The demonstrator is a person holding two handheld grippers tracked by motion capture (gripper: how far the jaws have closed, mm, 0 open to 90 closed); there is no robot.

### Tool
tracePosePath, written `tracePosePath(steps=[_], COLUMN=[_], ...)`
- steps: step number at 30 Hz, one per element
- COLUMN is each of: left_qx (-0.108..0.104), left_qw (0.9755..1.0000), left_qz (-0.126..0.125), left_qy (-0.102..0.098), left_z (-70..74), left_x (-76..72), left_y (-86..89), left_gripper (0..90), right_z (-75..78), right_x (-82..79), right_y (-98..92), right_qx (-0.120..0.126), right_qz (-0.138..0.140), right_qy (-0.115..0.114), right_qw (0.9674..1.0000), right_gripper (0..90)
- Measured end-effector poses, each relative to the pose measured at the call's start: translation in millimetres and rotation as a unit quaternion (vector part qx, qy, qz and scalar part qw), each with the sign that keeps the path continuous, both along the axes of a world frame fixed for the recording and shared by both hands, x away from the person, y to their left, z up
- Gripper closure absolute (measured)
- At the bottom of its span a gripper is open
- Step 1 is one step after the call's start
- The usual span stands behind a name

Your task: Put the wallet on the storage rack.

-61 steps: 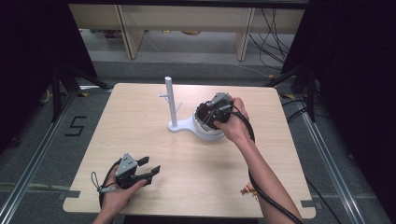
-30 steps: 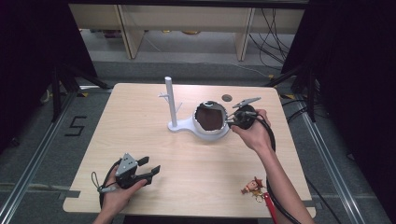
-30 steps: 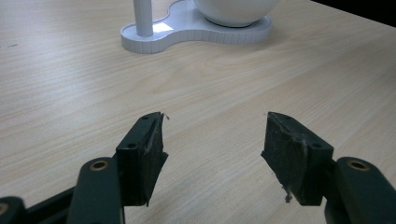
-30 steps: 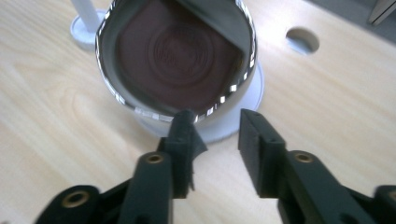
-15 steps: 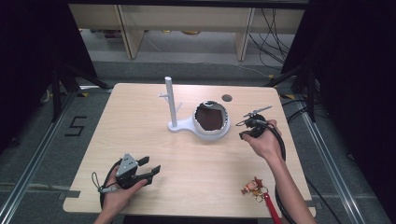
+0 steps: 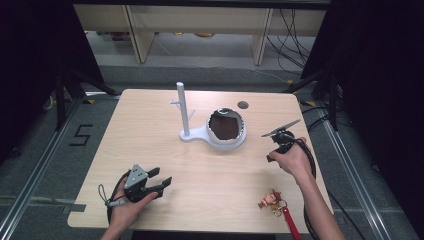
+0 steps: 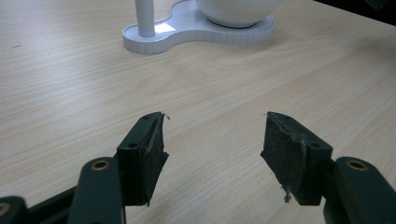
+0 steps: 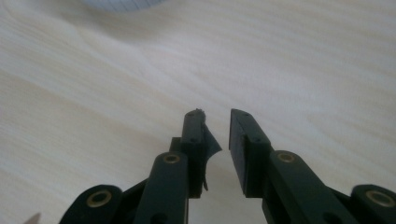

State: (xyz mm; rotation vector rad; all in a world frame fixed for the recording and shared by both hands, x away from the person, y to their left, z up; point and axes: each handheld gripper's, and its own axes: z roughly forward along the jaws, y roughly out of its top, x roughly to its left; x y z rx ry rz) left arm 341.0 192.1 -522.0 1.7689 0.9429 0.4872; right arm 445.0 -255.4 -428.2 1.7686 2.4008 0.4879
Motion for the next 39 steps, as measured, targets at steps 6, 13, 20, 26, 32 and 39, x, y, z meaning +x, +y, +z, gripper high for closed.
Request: tracePosePath(steps=[6, 13, 20, 26, 32, 39], left_qx=[-0.001, 0.004, -0.003, 0.001, 0.006, 0.003], left_qw=[1.0000, 1.0000, 1.0000, 1.0000, 1.0000, 1.0000], left_qz=[0.001, 0.001, -0.004, -0.004, -0.001, -0.003], left_qy=[-0.001, 0.000, -0.004, -0.004, 0.000, -0.003], left_z=[0.0, 0.2, -0.6, -0.5, 0.3, 0.1], left_x=[-0.9, -1.0, -0.5, -0.3, -1.5, -1.8], left_y=[0.0, -0.8, -1.1, -1.3, -1.5, -1.6], left_gripper=[37.3, 37.4, 37.3, 37.4, 37.4, 37.3], right_z=[-6.4, -12.7, -16.6, -15.1, -9.0, -13.9], right_x=[-8.3, -26.1, -43.3, -62.7, -76.7, -83.9], right_y=[-7.7, -13.9, -17.7, -22.0, -19.2, -9.6], right_qx=[-0.014, -0.019, -0.020, 0.001, 0.010, -0.003], right_qz=[0.014, 0.009, -0.001, -0.006, 0.026, 0.031], right_qy=[0.010, 0.051, 0.061, 0.060, 0.047, 0.065], right_qw=[0.9997, 0.9985, 0.9980, 0.9982, 0.9985, 0.9974], right_gripper=[76.0, 75.3, 72.6, 68.0, 64.3, 68.3])
